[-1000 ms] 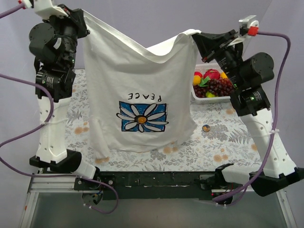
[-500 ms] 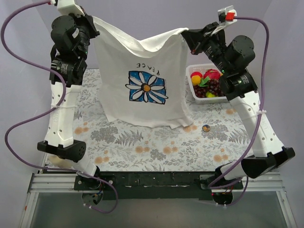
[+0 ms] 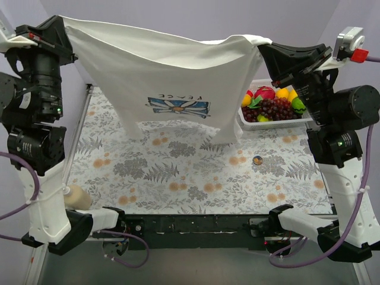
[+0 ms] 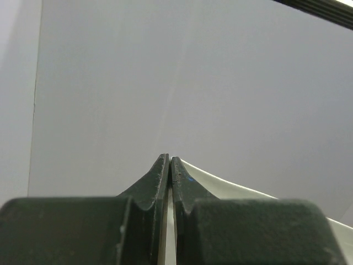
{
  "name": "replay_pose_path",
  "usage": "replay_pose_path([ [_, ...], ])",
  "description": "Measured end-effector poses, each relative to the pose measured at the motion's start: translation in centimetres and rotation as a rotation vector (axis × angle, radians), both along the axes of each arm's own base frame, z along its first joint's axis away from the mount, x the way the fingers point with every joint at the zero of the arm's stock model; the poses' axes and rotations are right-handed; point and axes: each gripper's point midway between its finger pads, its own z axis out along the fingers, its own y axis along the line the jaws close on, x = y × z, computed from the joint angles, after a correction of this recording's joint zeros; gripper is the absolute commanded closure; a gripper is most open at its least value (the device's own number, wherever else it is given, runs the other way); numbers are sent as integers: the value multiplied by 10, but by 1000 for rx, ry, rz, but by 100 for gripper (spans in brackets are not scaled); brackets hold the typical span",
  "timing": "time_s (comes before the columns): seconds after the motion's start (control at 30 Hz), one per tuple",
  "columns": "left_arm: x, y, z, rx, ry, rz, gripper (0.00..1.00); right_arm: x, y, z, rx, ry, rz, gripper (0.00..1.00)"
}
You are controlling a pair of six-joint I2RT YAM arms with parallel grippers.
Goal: Pin the brooch onto the clothing
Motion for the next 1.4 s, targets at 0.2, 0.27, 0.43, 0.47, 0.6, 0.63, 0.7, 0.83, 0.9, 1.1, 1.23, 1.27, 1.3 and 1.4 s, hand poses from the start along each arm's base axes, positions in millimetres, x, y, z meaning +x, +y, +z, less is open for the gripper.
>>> replay_pose_path([
  [0.2,-26,3,11,-15,-45,-26,100,-20,4,-8,-26,-6,66,99],
  [0.27,-26,1,10,-15,-40,-35,100,-27,7,-8,-43,-17,95,99],
  [0.43,-11,-3,1,-9,-5,-40,100,-40,13,-9,-81,-47,152,99],
  [0.47,-6,-5,-1,-5,8,-39,100,-41,15,-10,-88,-50,157,99],
  [0.6,27,-12,-18,8,73,-32,100,-28,23,-18,-115,-35,165,99],
  [0.63,38,-14,-24,12,95,-27,100,-24,24,-21,-120,-29,164,99],
  [0.7,61,-18,-37,21,140,-14,100,-8,31,-29,-133,-3,159,99],
  [0.83,113,-27,-71,46,240,17,100,34,49,-50,-173,58,153,99],
  [0.9,141,-31,-91,64,289,37,100,69,63,-60,-196,95,148,99],
  [1.1,204,-37,-116,120,327,105,100,169,94,-77,-231,174,98,99],
  [1.23,221,-36,-111,145,279,145,100,207,85,-71,-190,165,36,99],
  [1.27,223,-35,-103,149,246,155,100,212,80,-68,-173,160,17,99],
  [1.3,224,-35,-95,150,211,163,100,215,74,-63,-152,146,-3,99],
  [1.4,221,-32,-68,144,114,181,100,217,57,-35,-73,56,-65,99],
])
